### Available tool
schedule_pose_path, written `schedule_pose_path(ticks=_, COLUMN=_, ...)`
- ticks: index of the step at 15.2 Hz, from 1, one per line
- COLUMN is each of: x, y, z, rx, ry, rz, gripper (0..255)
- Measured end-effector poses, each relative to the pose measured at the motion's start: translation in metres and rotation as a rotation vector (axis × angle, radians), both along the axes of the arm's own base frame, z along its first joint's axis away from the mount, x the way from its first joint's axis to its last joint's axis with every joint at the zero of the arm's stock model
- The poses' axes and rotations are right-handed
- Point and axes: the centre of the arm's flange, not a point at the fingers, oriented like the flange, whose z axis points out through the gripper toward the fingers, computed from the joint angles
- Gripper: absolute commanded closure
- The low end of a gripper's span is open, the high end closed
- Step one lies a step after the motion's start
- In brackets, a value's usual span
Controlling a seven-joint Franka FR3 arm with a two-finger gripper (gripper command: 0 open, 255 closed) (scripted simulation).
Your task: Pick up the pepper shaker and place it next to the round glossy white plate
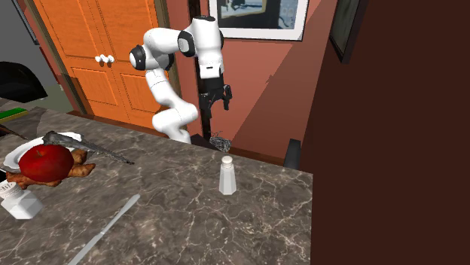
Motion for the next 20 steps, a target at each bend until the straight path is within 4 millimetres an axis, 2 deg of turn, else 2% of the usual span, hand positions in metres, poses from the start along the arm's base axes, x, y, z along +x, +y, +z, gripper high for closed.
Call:
schedule_pose_path(ticks=1, x=0.0, y=0.0, z=0.0, rx=0.0, ry=0.0, rz=0.0, gripper=0)
schedule_pose_path(ticks=4, x=0.02, y=-0.016, z=0.003, rx=0.001, ry=-0.001, rz=0.002, gripper=0)
schedule_pose_path(ticks=20, x=0.194, y=-0.135, z=0.031, rx=0.004, ry=-0.004, rz=0.013, gripper=0)
